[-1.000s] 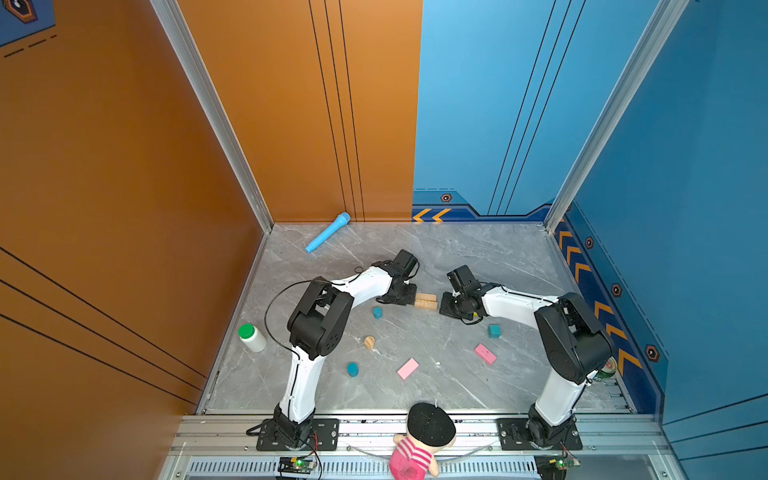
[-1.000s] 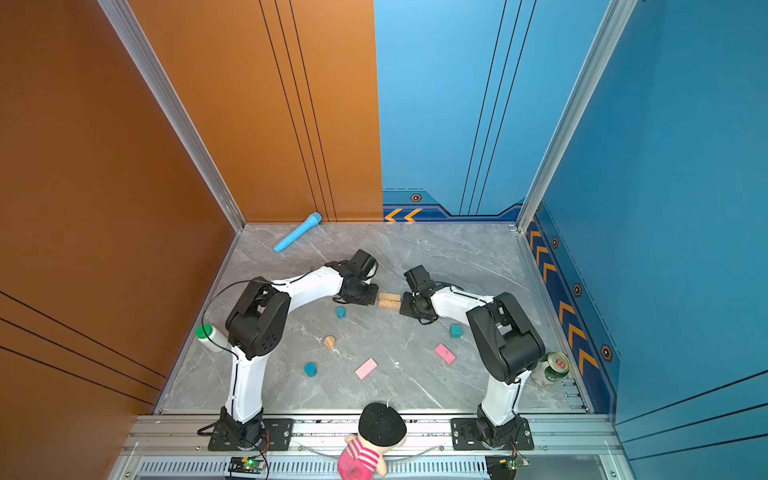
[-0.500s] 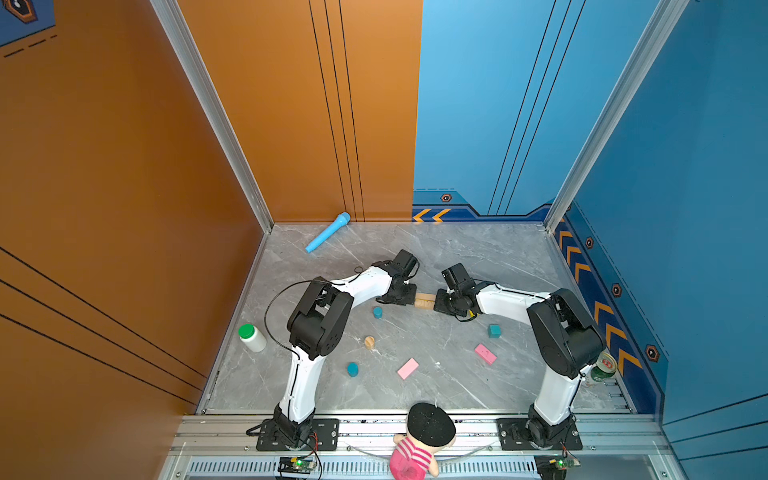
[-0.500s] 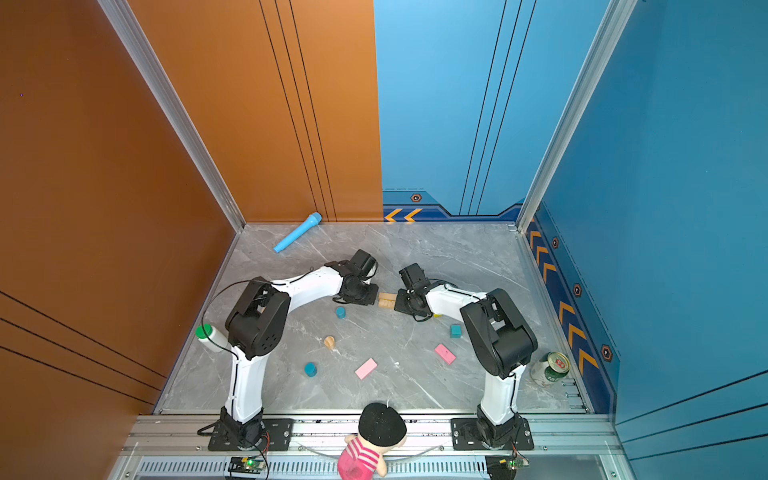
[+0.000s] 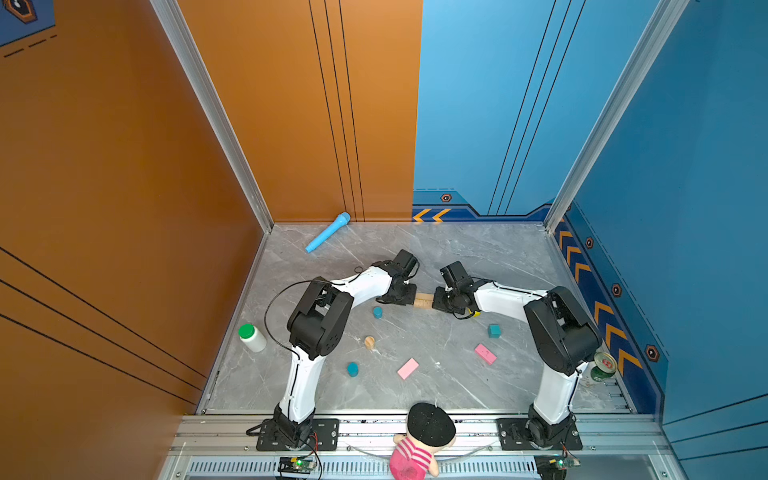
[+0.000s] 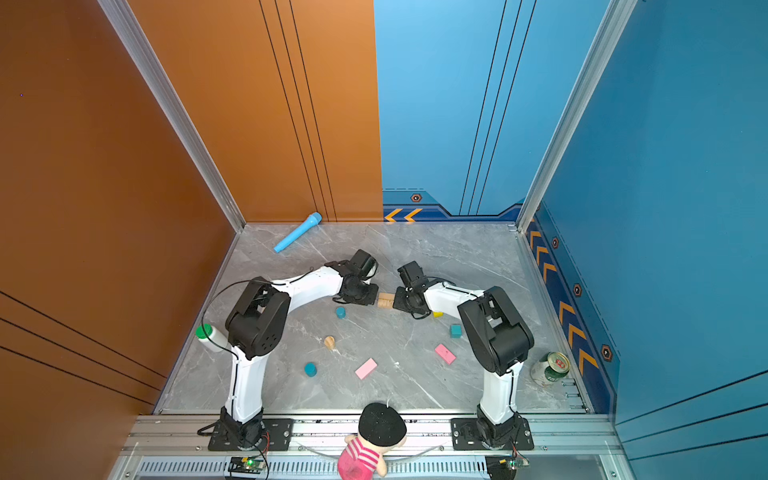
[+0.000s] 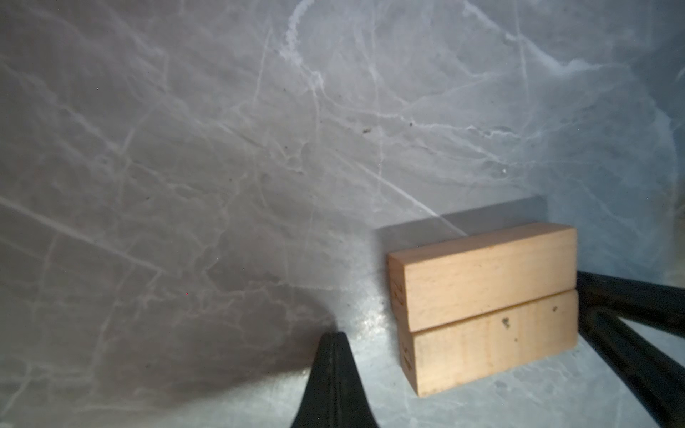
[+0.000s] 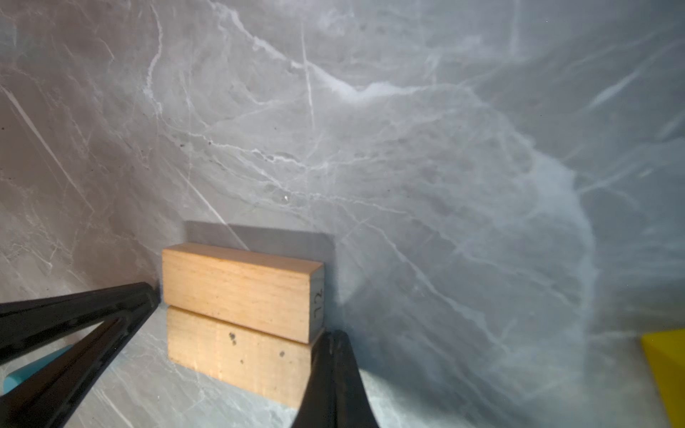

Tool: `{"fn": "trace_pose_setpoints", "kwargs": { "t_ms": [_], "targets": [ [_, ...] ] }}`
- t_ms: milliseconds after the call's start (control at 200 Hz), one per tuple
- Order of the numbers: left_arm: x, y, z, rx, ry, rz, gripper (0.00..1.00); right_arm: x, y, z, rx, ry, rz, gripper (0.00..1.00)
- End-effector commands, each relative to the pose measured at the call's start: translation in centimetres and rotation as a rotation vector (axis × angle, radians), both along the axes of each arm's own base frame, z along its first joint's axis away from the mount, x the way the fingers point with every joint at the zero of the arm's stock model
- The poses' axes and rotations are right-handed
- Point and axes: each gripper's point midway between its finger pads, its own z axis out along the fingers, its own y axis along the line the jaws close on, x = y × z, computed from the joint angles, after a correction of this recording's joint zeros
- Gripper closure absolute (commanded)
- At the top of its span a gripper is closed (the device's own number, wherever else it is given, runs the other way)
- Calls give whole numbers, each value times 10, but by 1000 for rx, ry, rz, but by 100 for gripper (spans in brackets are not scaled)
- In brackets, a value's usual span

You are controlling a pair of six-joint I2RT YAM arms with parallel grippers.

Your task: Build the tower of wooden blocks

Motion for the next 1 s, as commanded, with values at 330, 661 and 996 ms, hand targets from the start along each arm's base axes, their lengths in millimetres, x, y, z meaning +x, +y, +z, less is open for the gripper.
{"fn": "trace_pose_setpoints", "kwargs": {
  "t_ms": [330, 661, 996],
  "targets": [
    [-39, 49, -50, 180, 183, 19, 100, -20, -18, -15, -61, 66, -22, 100],
    [-39, 51, -32, 173, 144, 22, 100, -34, -29, 2, -51, 30, -50, 100],
    [-41, 53, 2, 166, 62, 26, 100, -58, -44, 51, -89, -50, -26, 100]
  ]
}}
